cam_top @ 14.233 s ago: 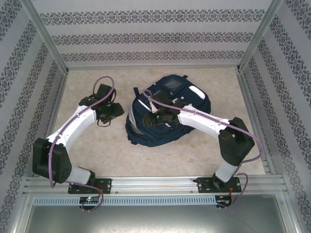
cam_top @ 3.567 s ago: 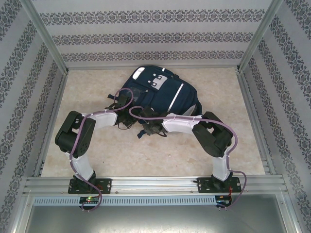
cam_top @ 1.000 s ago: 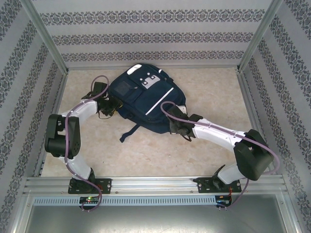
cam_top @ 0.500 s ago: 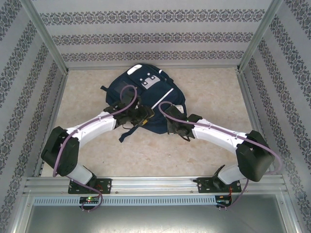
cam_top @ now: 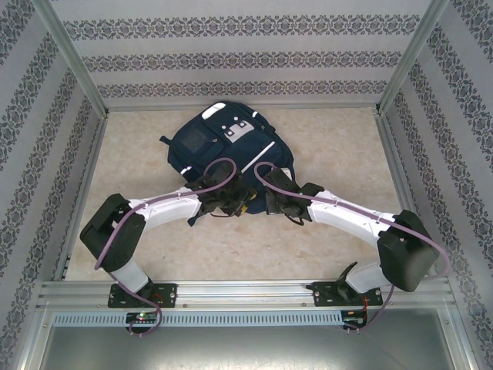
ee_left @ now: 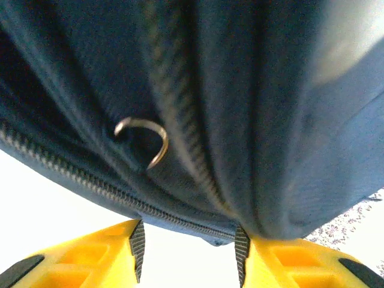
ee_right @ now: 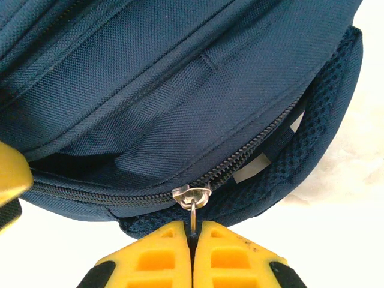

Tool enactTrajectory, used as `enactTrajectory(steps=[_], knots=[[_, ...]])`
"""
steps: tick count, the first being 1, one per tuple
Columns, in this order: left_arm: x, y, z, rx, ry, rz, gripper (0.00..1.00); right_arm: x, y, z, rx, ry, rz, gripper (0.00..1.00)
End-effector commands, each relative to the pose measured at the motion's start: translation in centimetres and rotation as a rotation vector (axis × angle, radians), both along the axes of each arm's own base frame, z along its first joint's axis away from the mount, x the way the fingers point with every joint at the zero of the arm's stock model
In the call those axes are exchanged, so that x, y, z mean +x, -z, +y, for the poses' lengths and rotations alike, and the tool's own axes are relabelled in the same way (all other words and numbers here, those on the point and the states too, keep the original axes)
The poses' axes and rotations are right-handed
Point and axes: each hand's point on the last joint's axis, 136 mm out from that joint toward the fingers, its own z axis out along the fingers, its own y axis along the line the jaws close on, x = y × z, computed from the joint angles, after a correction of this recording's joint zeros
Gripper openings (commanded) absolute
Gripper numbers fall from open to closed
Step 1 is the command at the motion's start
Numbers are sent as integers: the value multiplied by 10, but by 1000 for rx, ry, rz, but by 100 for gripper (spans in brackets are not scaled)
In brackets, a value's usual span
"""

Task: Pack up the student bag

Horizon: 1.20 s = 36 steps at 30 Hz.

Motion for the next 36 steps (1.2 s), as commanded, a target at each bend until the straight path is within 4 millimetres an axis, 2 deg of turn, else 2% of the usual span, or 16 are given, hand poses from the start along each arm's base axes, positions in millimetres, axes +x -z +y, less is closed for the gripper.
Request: enactTrajectory(steps=[1,5,9,11,13,15,16,20,24,28,30,33,36], knots=[[-11,10,1,2,-65,92,45,-1,-4,1,20,-23,-10,0],[-8,10,5,33,-69,66,50,-2,-3,4,38,-24,-9,0],[1,25,-7,29,-47,75,49,-4,-4,8,53,-27,-5,0],[6,26,-13,34,-35,65,42,-5,-4,8,53,-27,-4,0],[10,25,-11,61,-30,46,24,-6,-3,7,48,-25,-2,0],[10,21,1,114,-38,36,4,-7,-3,3,34,-17,-4,0],[9,18,9,146,-43,32,0,-7,-3,0,23,-14,-8,0],[0,7,56,270,-79,29,0,-3,-2,-16,-9,11,-12,0],[-16,1,116,383,-135,32,0,5,2,-36,-28,55,-8,0],[-30,-3,178,455,-206,42,0,13,5,-44,-44,66,-3,0],[-32,-5,207,477,-236,47,0,17,4,-41,-40,61,0,0],[-28,-9,248,523,-258,59,0,22,3,-26,-2,41,6,0],[-18,-12,273,534,-247,73,0,24,1,-4,19,5,8,0]])
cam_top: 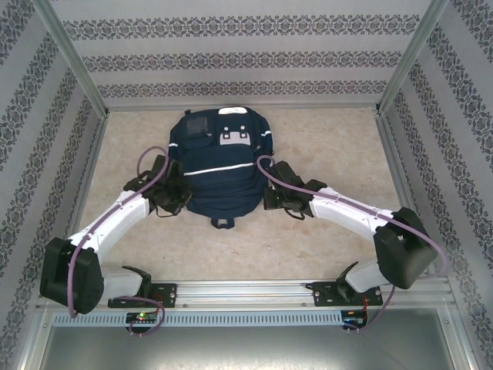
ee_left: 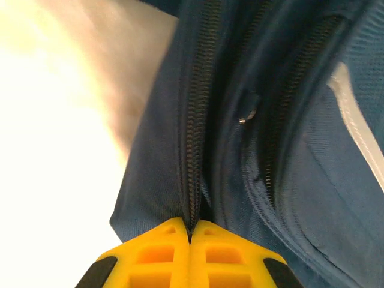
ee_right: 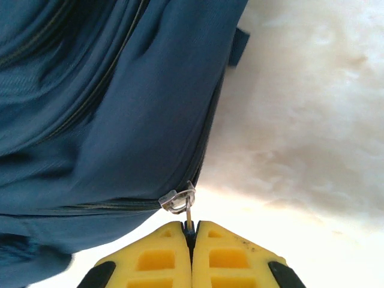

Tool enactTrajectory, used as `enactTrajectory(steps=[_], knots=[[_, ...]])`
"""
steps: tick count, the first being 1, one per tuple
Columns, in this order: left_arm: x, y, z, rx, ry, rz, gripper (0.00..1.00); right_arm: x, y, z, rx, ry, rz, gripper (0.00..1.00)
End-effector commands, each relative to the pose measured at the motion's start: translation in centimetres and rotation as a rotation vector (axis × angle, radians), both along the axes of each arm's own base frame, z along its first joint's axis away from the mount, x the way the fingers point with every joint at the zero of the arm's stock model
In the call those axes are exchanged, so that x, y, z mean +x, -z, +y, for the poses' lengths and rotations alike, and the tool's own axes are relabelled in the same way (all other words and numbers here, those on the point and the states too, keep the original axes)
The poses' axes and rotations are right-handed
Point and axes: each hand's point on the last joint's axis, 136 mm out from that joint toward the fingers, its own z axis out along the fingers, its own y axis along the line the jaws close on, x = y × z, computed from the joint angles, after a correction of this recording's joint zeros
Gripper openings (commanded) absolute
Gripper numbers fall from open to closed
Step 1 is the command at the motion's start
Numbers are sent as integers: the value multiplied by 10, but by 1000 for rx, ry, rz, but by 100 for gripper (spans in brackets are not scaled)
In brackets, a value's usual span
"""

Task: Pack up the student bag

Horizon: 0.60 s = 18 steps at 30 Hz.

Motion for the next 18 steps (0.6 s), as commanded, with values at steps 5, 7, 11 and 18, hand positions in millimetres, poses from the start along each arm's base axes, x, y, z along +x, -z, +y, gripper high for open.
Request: enactTrajectory(steps=[5,7,11,18], knots=[[1,0,36,57,63,88,9,6,1,15,-107,12,-8,0],[0,-5,16,-46,58,70,27,6,1,25,-106,-2,-7,0],[-6,-26,-23,-118,74,7,41,6,2,34,-96,-14,-9,0],[-15,-24,-96,-195,132,20,46,7,5,34,-98,-21,-11,0]])
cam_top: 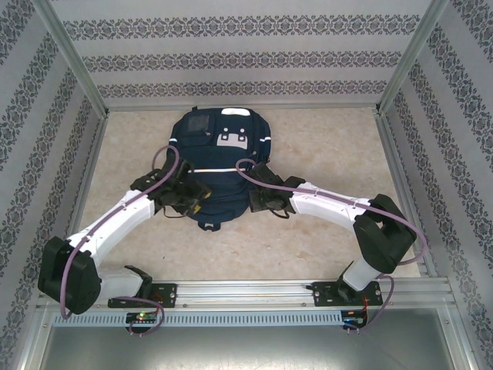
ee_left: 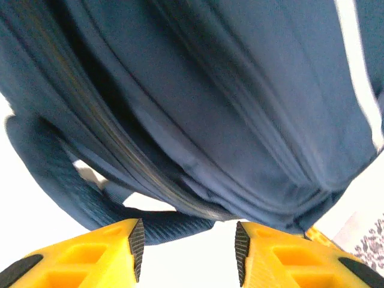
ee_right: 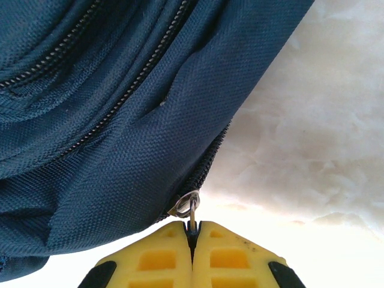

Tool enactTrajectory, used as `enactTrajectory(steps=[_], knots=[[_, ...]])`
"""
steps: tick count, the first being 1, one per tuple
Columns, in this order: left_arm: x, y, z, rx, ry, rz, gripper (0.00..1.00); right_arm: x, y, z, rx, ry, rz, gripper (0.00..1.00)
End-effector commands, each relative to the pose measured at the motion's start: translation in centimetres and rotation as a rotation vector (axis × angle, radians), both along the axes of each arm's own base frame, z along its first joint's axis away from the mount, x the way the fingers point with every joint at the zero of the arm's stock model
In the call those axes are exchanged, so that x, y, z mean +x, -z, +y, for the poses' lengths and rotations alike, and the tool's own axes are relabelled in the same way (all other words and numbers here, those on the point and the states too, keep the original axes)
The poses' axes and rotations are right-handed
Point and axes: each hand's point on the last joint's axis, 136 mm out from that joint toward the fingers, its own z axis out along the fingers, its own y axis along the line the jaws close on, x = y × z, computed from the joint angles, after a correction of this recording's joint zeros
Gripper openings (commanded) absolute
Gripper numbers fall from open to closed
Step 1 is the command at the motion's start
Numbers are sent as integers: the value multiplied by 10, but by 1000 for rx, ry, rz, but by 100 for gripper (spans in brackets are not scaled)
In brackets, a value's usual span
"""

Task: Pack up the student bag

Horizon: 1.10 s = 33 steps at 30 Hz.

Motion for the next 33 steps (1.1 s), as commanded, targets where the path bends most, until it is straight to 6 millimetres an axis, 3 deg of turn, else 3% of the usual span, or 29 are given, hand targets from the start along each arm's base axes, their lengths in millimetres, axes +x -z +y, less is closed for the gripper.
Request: enactTrajectory(steps=[1,7,10,12,16,20,26,33], knots=[[8,2,-26,-50,-54,13,46,9,-7,-1,-15,26,-38,0],[16,19,-59,-7,8,37,47,7,-9,-2,-5,22,-41,0],[12,34,-60,57,28,73,46,7,-11,-1,-1,22,-44,0],[10,44,-57,85,25,88,36,8,-12,-2,1,23,-47,0],[6,48,-37,188,18,86,0,11,-14,-6,1,28,-52,0],[2,34,-16,268,17,45,0,17,-11,-23,-22,55,-51,0],[-13,19,28,318,-36,11,0,38,-5,-66,-71,131,-65,0],[-26,-8,74,363,-80,-44,0,85,-1,-87,-117,177,-107,0]])
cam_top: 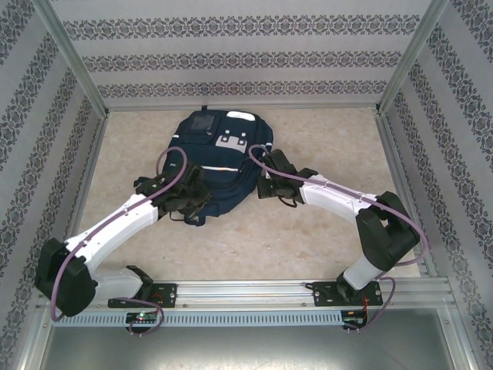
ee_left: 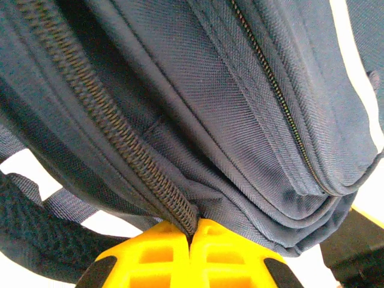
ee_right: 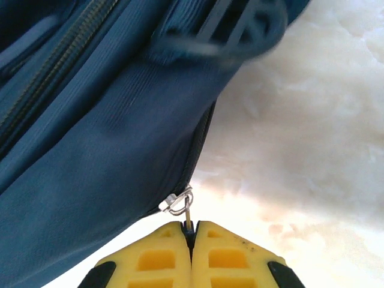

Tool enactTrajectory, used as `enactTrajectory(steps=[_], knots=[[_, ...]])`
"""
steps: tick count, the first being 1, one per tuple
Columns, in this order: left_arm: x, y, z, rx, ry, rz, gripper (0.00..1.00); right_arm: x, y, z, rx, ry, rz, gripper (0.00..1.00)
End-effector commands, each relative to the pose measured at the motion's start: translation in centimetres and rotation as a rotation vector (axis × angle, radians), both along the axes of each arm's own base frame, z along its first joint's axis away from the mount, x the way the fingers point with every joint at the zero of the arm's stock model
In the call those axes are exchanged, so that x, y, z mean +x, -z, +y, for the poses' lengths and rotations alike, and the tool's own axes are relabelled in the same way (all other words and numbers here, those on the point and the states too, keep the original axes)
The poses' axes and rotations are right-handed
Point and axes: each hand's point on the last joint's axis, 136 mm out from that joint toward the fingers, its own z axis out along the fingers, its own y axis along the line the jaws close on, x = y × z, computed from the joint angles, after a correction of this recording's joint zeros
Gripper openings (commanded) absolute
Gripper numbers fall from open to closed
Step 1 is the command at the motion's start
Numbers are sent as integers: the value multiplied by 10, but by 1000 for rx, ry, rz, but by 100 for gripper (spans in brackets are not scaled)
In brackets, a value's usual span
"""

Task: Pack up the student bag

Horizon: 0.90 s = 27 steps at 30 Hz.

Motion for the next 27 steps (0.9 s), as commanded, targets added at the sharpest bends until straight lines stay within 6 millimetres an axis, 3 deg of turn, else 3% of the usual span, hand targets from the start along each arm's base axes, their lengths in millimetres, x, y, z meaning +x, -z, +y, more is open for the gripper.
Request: enactTrajectory(steps=[1,7,12,15,18,22,27], knots=[[-25,3,71,243,-72,51,0,43,10,-65,-192,181,-41,0],[-30,-18,95,229,-95,-4,0,87,11,-76,-196,252,-43,0],[-20,-23,72,145,-2,-48,0,102,9,-88,-206,287,-43,0],[-15,-20,60,112,43,-42,0,106,8,-110,-242,332,-36,0],[-3,-29,40,45,102,-95,0,106,7,-128,-232,367,-26,0],[13,-56,-8,-6,230,-219,0,105,1,-144,-223,401,-24,0],[19,-53,-73,-40,364,-213,0,118,-5,-149,-199,407,-19,0]])
